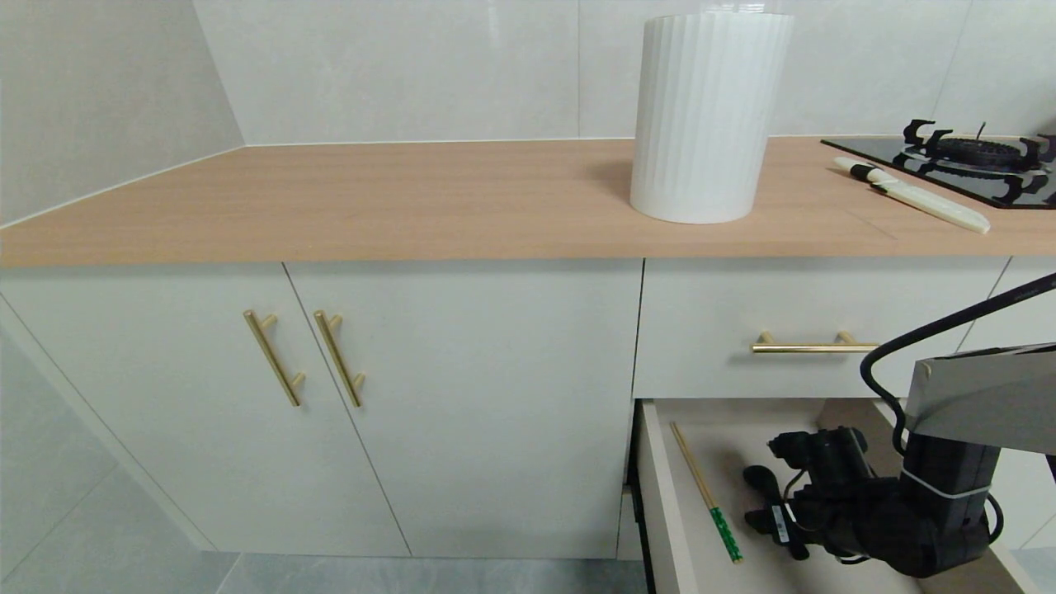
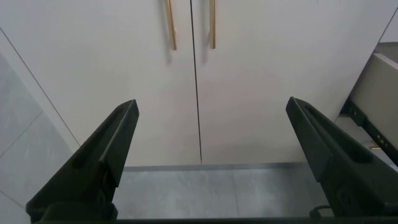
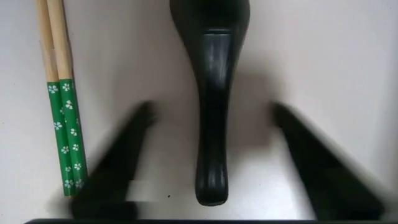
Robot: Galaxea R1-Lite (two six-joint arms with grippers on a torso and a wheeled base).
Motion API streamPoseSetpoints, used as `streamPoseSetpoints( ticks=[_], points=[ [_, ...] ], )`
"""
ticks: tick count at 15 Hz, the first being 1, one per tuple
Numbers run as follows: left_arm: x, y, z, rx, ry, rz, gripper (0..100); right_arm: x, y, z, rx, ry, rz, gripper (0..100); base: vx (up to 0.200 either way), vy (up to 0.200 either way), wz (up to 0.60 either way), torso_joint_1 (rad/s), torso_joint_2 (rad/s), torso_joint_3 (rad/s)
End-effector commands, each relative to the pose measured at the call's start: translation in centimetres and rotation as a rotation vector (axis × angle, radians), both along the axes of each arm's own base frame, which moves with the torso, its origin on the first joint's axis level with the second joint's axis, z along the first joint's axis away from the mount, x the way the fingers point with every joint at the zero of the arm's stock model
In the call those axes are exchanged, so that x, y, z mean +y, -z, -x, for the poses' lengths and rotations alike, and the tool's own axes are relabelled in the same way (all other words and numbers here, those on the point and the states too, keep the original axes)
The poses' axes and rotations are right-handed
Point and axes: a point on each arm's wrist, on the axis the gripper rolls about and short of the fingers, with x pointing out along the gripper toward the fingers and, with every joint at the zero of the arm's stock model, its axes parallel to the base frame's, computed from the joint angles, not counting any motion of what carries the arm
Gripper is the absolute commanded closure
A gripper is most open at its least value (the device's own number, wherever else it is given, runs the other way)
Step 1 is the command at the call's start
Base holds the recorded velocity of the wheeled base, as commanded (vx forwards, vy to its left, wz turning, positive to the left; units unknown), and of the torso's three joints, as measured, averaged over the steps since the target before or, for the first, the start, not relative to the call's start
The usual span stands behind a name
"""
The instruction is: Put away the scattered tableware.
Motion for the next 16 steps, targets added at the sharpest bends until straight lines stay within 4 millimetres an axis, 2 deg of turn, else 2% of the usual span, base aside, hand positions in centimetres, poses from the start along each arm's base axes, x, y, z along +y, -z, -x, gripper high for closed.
streamPoseSetpoints(
  ticks=[1,3,6,7,8,9,10,12,13,16],
  points=[
    [0.0,0.0,0.0,0.001,0.0,0.0,0,0.0,-0.1,0.0,-0.005,0.0,-0.001,0,0.0,0.0,0.0,0.0,0.0,0.0],
    [0.0,0.0,0.0,-0.001,-0.002,0.0,0,0.0,-0.8,0.1,-0.02,0.005,-0.008,0,0.0,0.0,0.0,0.0,0.0,0.0],
    [0.0,0.0,0.0,-0.001,0.0,0.0,0,-0.1,-3.8,0.4,-0.101,0.007,-0.023,0,0.0,0.0,0.0,0.0,0.0,0.0],
    [0.0,0.0,0.0,-0.001,-0.002,0.0,0,-0.1,-5.2,0.6,-0.141,0.01,-0.028,0,0.0,0.0,0.0,0.0,0.0,0.0],
    [0.0,0.0,0.0,-0.001,0.0,0.0,0,-0.3,-8.5,0.9,-0.251,0.047,-0.014,0,0.0,0.0,0.0,0.0,0.0,0.0],
    [0.0,0.0,0.0,0.001,-0.002,0.0,0,-0.5,-9.9,1.2,-0.296,0.059,-0.012,0,0.0,0.0,0.0,0.0,0.0,0.0],
    [0.0,0.0,0.0,-0.001,0.0,0.0,0,-0.7,-13.4,2.1,-0.4,0.066,-0.032,0,0.0,0.0,0.0,0.0,0.0,0.0],
    [0.0,0.0,0.0,-0.001,0.0,0.0,0,-1.1,-16.6,3.8,-0.48,0.068,-0.046,0,0.0,0.0,0.0,0.0,0.0,0.0],
    [0.0,0.0,0.0,-0.001,0.0,-0.003,0,-1.4,-19.0,5.9,-0.516,0.068,-0.056,0,0.0,0.0,0.0,0.0,0.0,0.0],
    [0.0,0.0,0.0,0.001,0.0,0.006,0,-2.1,-21.5,10.2,-0.54,0.06,-0.064,0,0.0,0.0,0.0,0.0,0.0,0.0]
  ],
)
